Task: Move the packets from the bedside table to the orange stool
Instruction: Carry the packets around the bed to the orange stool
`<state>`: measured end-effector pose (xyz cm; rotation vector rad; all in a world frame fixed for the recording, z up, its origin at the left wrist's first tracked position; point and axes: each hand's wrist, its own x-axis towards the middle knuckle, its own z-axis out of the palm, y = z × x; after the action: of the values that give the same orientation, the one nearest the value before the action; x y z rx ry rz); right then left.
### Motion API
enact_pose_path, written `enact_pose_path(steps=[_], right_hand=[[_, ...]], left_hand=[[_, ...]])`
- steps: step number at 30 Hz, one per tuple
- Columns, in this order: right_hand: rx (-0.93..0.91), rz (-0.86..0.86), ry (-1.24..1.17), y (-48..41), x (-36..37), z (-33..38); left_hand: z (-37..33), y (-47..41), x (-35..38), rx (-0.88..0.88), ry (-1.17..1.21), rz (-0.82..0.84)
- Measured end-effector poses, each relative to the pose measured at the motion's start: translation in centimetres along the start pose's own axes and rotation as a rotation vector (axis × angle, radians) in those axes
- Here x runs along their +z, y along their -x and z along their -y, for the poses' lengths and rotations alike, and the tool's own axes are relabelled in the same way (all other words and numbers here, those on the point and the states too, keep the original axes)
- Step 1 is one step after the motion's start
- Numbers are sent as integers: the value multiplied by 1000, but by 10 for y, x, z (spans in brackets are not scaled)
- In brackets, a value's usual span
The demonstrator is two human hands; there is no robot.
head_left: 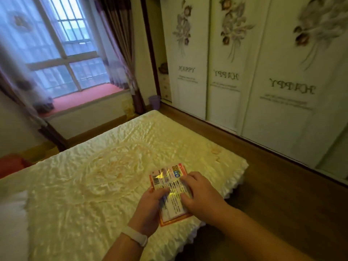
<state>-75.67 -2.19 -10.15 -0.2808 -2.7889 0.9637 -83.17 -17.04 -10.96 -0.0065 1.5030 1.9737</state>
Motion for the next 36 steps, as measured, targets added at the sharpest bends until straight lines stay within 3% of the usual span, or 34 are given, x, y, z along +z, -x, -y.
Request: enact_pose_path(steps=[9, 20, 29, 36], right_hand=[[259, -55, 102, -39, -57, -89], [408, -127, 199, -153, -122, -145], [500, -157, 176, -191, -167, -194], [543, -190, 65, -199, -208, -274]], left_hand=[[13, -115, 91, -127, -84, 246], [-31, -272, 167, -203, -51, 485], [-33, -347, 240, -272, -63, 599], [-7, -386, 318, -257, -134, 604]])
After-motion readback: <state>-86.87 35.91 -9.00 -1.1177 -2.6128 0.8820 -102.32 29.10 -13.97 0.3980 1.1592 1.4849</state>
